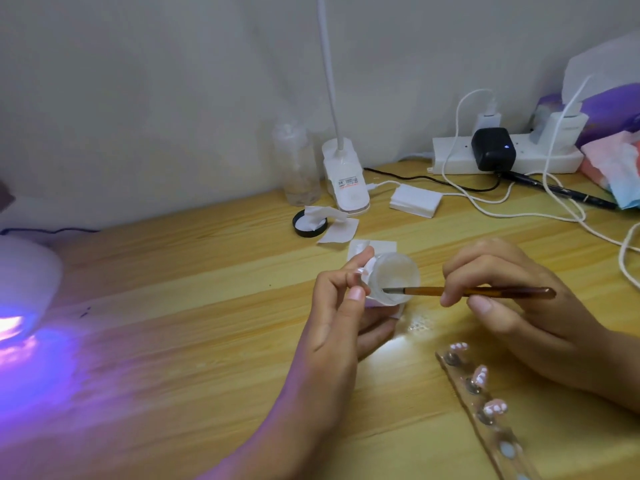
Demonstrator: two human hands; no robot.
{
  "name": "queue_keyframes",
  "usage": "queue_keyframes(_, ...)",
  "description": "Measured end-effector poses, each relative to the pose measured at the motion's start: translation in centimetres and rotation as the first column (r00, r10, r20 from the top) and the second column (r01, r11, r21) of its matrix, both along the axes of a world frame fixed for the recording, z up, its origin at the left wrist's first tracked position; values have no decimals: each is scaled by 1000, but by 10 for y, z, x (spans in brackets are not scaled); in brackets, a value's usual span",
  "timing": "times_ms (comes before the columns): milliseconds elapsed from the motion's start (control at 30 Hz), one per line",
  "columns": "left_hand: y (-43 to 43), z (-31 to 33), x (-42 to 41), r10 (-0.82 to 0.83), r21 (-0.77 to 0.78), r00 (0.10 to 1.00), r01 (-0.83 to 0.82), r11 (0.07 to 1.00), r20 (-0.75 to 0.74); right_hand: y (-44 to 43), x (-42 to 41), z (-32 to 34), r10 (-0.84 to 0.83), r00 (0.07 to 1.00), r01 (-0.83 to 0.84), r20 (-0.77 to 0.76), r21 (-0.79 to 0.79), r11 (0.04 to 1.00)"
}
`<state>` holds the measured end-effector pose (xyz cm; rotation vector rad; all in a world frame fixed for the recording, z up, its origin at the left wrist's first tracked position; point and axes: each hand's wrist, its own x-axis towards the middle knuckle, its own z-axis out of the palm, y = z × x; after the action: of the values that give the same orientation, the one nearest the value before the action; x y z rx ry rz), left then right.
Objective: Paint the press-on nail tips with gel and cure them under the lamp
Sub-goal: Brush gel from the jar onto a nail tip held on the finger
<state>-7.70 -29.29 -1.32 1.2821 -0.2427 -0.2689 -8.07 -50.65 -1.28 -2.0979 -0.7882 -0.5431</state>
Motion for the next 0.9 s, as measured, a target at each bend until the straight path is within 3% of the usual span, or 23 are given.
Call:
queue_keyframes(167,3,-1,3,-5,-35,999,4,999,-49,-3,2,1,0,992,39,-124,316,948)
queue_keyframes(400,7,3,13,11,-132,984,-35,991,-180,-10,10,-2,-28,981,128,-190,533,836)
queue_keyframes(733,8,4,15,11,-131,978,-39,991,-210,-26,27,-17,-30,982,141,-185,622,770)
queue_keyframes(900,9,5,16,2,-145,972,-37,989,-237,-27,26,-17,-25,983,128,-180,589,798)
